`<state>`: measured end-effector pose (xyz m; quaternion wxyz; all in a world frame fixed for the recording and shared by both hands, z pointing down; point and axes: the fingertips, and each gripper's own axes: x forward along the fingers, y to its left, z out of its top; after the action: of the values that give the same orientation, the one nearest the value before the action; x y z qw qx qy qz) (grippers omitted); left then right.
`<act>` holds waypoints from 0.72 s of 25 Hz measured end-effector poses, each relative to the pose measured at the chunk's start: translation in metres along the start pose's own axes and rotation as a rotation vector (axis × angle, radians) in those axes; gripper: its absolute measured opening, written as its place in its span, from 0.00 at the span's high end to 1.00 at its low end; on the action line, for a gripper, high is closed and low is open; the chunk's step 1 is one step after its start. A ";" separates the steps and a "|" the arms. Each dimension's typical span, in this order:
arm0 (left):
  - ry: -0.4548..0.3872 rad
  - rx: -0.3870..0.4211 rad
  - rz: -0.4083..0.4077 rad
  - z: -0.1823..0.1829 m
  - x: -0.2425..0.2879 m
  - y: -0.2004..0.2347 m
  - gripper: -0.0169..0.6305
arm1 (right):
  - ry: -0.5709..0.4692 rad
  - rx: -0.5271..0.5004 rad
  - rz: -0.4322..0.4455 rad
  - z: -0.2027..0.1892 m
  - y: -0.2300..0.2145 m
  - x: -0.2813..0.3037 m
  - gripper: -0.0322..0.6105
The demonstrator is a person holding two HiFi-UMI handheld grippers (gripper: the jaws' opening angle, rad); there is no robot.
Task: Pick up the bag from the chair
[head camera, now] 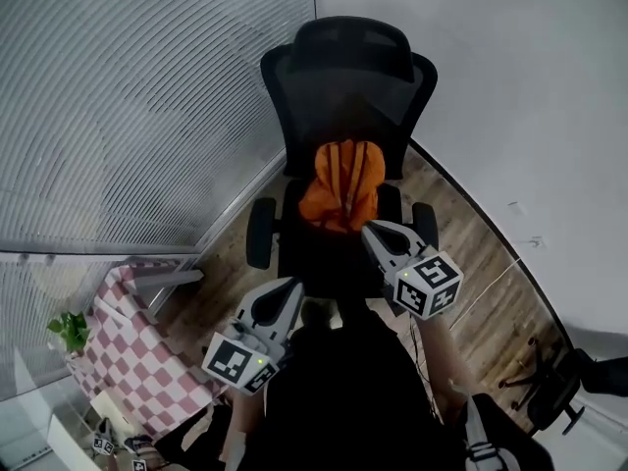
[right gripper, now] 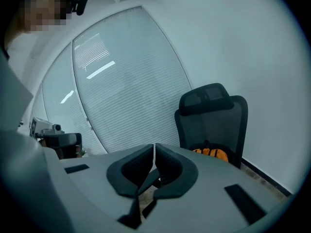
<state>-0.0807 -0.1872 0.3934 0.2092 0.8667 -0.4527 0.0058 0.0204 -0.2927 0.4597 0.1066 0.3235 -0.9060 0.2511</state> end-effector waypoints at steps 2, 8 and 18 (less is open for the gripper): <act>0.015 -0.003 0.008 0.000 0.018 -0.002 0.92 | 0.020 0.015 0.010 -0.002 -0.022 0.015 0.92; 0.060 -0.033 0.061 -0.003 0.057 0.003 0.92 | 0.105 0.019 0.002 -0.018 -0.087 0.069 0.84; 0.108 -0.073 0.112 -0.011 0.089 0.022 0.92 | 0.184 0.026 -0.124 -0.055 -0.172 0.157 0.80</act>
<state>-0.0437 -0.2637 0.4295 0.2643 0.8301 -0.4886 0.0476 0.0112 -0.4617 0.6283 0.2007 0.3558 -0.8673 0.2844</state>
